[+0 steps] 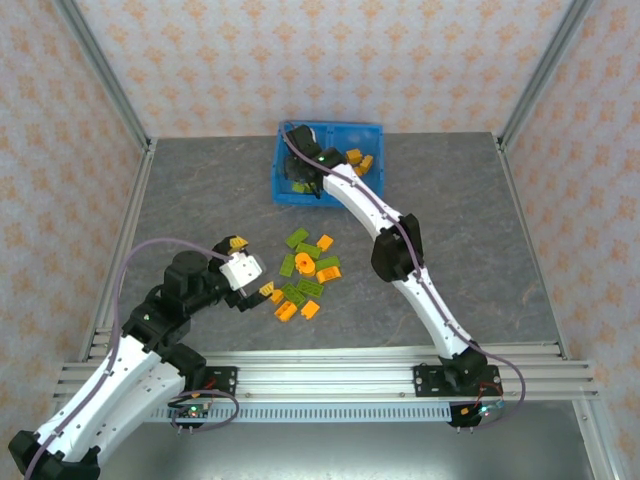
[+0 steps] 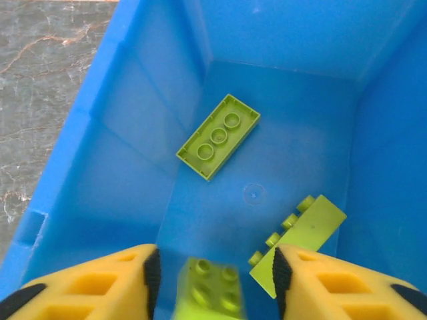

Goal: Sort the legos into containers by color

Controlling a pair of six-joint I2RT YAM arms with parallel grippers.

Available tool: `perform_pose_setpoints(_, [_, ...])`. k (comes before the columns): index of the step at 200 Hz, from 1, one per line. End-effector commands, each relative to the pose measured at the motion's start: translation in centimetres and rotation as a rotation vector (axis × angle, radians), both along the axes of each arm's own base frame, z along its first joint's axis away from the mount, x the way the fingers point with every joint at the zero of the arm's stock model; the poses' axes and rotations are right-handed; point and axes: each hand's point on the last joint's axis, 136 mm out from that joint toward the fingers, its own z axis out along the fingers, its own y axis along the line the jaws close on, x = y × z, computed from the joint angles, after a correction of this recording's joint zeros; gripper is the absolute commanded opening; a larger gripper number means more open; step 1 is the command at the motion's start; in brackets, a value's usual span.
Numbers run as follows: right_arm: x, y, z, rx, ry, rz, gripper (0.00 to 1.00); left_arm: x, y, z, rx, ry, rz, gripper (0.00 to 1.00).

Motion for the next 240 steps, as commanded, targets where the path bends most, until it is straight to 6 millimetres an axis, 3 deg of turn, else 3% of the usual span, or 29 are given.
perform_pose_setpoints(1, [0.4,0.6,5.1,0.066,-0.092,0.011,0.53,0.8,0.2,-0.2,-0.012,-0.009,0.034,1.0])
perform_pose_setpoints(28, [-1.4,-0.3,10.0,0.081,-0.113,0.029,0.51,1.6,0.5,-0.5,-0.024,0.027,0.089,1.0])
perform_pose_setpoints(47, [-4.2,-1.9,13.7,0.084,-0.093,0.048,0.51,2.4,1.0,-0.4,-0.052,0.057,0.16,1.0])
perform_pose_setpoints(51, [-4.9,-2.2,13.7,0.077,-0.076,0.05,0.51,2.6,1.0,-0.4,-0.06,0.067,0.175,1.0])
perform_pose_setpoints(57, [-6.1,-3.0,15.1,0.083,-0.074,0.054,0.51,2.8,1.1,-0.4,-0.072,0.084,0.192,1.0])
perform_pose_setpoints(83, [-12.5,-5.2,17.7,0.123,-0.042,0.136,0.54,4.3,1.8,-0.5,-0.122,0.21,0.345,1.0])
perform_pose_setpoints(106, [-19.3,-8.1,18.8,0.151,-0.037,0.203,0.57,5.6,2.5,0.4,-0.202,0.411,0.562,1.0])
perform_pose_setpoints(119, [-22.9,-10.1,18.9,0.167,-0.019,0.222,0.58,5.3,2.1,0.0,-0.21,0.544,0.633,1.0])
perform_pose_setpoints(136, [-27.5,-12.6,18.2,0.215,0.021,0.246,0.63,4.2,1.6,-2.1,-0.179,0.66,0.691,0.99])
perform_pose_setpoints(165, [-32.8,-16.0,15.9,0.264,0.085,0.238,0.7,2.6,1.3,-7.0,-0.159,0.786,0.77,0.93])
perform_pose_setpoints(179, [-34.3,-16.5,15.1,0.285,0.121,0.245,0.74,2.1,0.7,-9.1,-0.152,0.852,0.776,0.91])
perform_pose_setpoints(201, [-35.6,-16.4,14.2,0.295,0.174,0.284,0.79,2.0,-1.3,-10.5,-0.143,0.914,0.723,0.88])
perform_pose_setpoints(224, [-35.6,-16.4,13.5,0.276,0.192,0.282,0.8,0.8,-3.2,-12.1,-0.044,0.972,0.658,0.85])
perform_pose_setpoints(240, [-35.5,-16.5,13.2,0.269,0.193,0.275,0.8,0.0,-3.5,-13.9,0.022,0.986,0.66,0.85])
